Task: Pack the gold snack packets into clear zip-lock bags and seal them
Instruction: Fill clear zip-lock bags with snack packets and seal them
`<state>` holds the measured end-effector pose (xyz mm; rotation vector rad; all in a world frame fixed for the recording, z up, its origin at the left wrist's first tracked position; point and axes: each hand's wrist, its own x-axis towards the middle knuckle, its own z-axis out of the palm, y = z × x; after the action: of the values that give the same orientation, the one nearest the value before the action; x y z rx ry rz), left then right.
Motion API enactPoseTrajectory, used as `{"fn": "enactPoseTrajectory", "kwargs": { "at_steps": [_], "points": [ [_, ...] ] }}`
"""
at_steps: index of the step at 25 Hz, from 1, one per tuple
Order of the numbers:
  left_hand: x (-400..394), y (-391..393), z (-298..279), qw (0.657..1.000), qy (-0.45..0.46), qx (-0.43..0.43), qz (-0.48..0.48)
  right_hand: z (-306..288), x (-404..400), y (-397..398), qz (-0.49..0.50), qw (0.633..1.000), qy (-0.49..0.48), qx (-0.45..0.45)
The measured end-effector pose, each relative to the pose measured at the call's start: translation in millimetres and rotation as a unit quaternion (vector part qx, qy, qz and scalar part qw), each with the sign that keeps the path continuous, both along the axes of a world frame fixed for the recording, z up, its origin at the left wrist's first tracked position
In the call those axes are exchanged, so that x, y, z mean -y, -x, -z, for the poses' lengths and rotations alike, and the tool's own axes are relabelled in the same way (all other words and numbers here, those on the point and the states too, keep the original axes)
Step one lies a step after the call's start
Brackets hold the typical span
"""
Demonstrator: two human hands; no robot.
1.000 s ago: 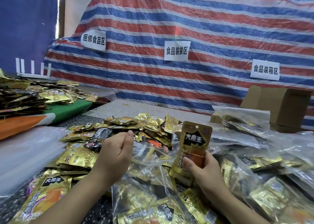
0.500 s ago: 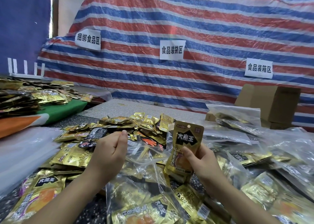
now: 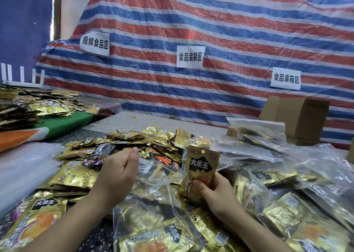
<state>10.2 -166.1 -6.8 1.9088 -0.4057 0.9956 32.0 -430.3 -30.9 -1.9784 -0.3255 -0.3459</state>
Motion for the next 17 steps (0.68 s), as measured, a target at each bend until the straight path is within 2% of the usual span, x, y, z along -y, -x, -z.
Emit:
{"fn": "enactPoseTrajectory", "kwargs": {
  "at_steps": [5,9,13,17],
  "points": [
    [1,0,0,1.000,0.003,-0.003,0.003,-2,1,0,-0.001,1.000,0.024,-0.004],
    [0,-1,1,1.000,0.002,-0.005,0.002,-9,5,-2,-0.013,1.000,-0.023,0.012],
    [0,-2,1,1.000,-0.003,-0.005,-0.006,-4,5,-2,0.001,0.998,0.061,0.017],
    [0,-2,3,1.000,-0.006,-0.007,-0.004,5,5,-1,0.023,0.996,0.081,0.012]
  ]
}}
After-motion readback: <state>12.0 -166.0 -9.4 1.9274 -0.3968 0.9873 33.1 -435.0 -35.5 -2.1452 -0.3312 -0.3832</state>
